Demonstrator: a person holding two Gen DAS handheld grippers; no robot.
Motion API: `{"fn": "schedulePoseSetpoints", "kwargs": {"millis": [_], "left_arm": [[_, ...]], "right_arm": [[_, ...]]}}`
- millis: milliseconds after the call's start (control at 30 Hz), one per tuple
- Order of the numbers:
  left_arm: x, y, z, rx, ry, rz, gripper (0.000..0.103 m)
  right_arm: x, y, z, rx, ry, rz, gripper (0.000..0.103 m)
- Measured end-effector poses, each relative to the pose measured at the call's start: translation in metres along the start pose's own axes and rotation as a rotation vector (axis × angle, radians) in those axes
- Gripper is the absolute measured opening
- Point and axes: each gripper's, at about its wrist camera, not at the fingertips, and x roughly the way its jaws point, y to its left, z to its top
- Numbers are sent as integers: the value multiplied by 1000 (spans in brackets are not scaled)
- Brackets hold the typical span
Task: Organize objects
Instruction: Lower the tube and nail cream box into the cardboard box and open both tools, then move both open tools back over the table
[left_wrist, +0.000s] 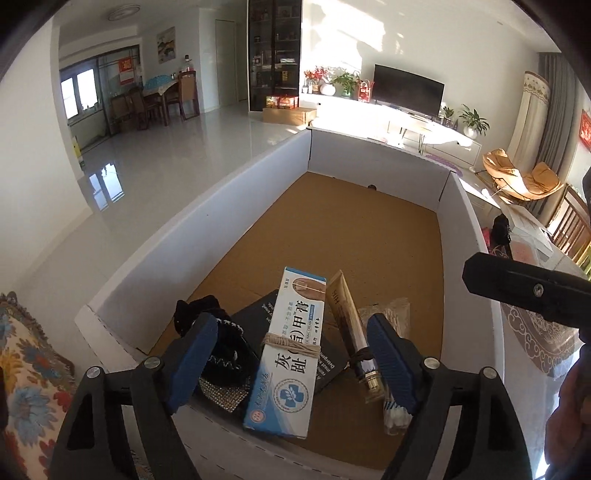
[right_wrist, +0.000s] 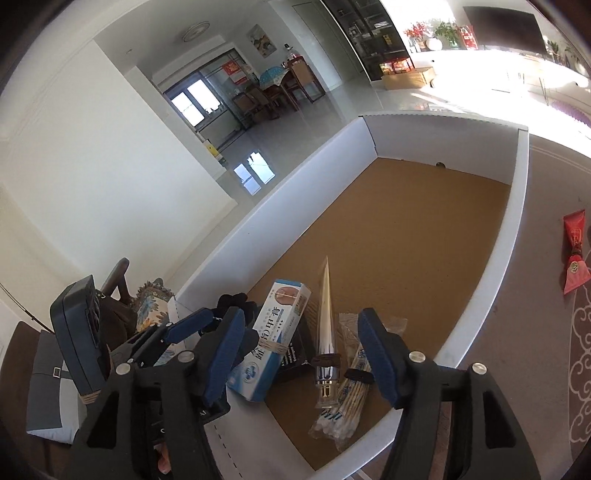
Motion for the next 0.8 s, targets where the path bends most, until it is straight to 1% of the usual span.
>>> {"fn": "schedulePoseSetpoints", "kwargs": {"millis": [33, 100, 133, 200, 267, 300, 367, 400, 433, 467, 533, 567, 633, 700, 733, 800], "left_arm": [[-3, -3, -1, 0, -16, -9, 86], [-9, -11, -5, 10, -30, -40, 86], [-14, -21, -6, 18, -37, -62, 86], [-26, -44, -10, 42, -50, -119, 86], [-41, -77, -14, 80, -60, -201, 86], [-50, -96, -18, 105, -61, -250, 86], [-63, -132, -27, 161, -51, -355, 91], [-66, -151, -33, 189, -40, -399, 101], [-68, -170, -41, 213, -30, -431, 103], [-67, -188, -52, 234, -20, -449, 103], [-50, -220, -67, 280, 29, -443, 103], [-38, -234, -75, 296, 60, -427, 103], [-13, -255, -88, 317, 96, -395, 103], [6, -270, -95, 338, 106, -354, 103], [12, -275, -97, 348, 103, -334, 103], [21, -284, -95, 355, 85, -323, 103]], "right_arm": [[-7, -2, -6, -17, -15, -7, 67], [-26, -11, -17, -63, -56, -69, 73], [-38, -18, -23, -86, -80, -107, 78], [-61, -37, -38, -124, -124, -198, 83], [-85, -61, -56, -151, -154, -302, 88], [-97, -76, -68, -158, -157, -359, 89], [-118, -110, -91, -152, -135, -473, 89], [-125, -127, -103, -136, -112, -525, 89], [-136, -148, -116, -111, -81, -570, 89], [-144, -165, -129, -83, -54, -613, 89], [-166, -199, -153, -29, -30, -688, 89], [-177, -211, -163, -6, -26, -718, 89], [-193, -231, -178, 36, -17, -775, 89], [-206, -245, -190, 78, -21, -813, 89], [-212, -248, -193, 102, -29, -820, 89], [-218, -257, -199, 163, -44, -819, 89]]}}
